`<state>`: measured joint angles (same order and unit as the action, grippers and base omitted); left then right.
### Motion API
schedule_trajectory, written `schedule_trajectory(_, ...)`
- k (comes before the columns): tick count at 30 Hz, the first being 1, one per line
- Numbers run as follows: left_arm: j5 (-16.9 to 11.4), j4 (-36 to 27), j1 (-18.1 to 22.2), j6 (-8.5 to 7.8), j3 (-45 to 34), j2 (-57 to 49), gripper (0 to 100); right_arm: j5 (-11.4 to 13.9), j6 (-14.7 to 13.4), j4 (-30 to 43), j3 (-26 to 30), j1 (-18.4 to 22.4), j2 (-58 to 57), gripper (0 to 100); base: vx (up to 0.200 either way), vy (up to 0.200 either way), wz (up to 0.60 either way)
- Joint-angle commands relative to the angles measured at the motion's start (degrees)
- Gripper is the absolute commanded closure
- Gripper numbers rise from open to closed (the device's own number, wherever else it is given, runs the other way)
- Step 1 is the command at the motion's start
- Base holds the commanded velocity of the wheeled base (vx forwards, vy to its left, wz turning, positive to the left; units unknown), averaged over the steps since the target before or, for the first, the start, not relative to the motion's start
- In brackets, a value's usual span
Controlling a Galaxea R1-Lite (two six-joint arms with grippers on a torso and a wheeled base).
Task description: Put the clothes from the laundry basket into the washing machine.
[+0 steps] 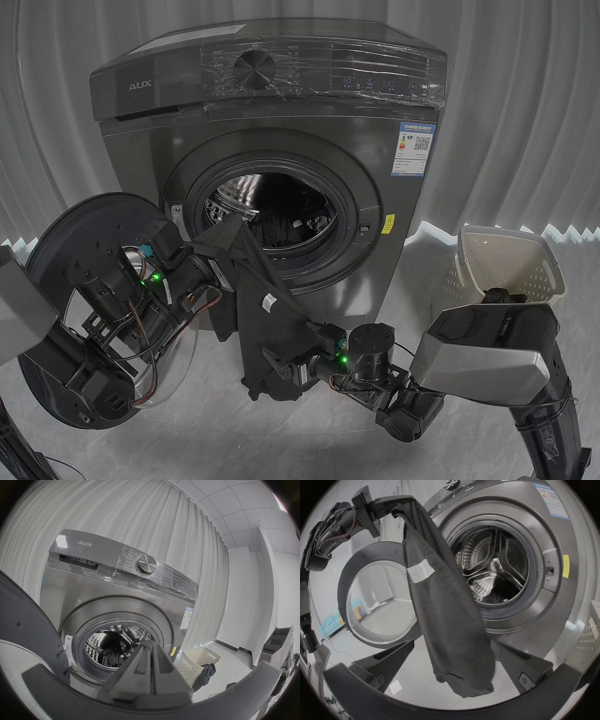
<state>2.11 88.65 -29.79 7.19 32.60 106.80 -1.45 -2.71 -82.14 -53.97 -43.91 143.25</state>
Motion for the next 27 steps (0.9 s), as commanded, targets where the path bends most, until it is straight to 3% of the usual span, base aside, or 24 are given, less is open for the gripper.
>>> schedule_trajectory(1, 0.1, 0.0, 0.1, 0.01, -0.1, 0.1, 100, -0.3, 0.0, 0.1, 0.4, 0.6, -0.2, 0, 0.0, 0.0, 0.0)
schedule_trajectory(7, 0.1, 0.0, 0.0, 0.01, -0.1, 0.1, 100, -0.3, 0.2, 0.4, 1.1, 2.8, -0.7, 0, 0.0, 0.0, 0.0)
schedule_trajectory(13, 0.1, 0.0, 0.0, 0.01, -0.2, 0.1, 100, -0.2, 0.9, 0.9, -3.2, 3.7, 1.0, 0, 0.0, 0.0, 0.0)
schedule_trajectory(27, 0.0, 0.0, 0.2, 0.01, -0.1, 0.4, 100, 0.0, 0.7, -0.7, -4.5, -4.5, 1.5, 0, 0.0, 0.0, 0.0)
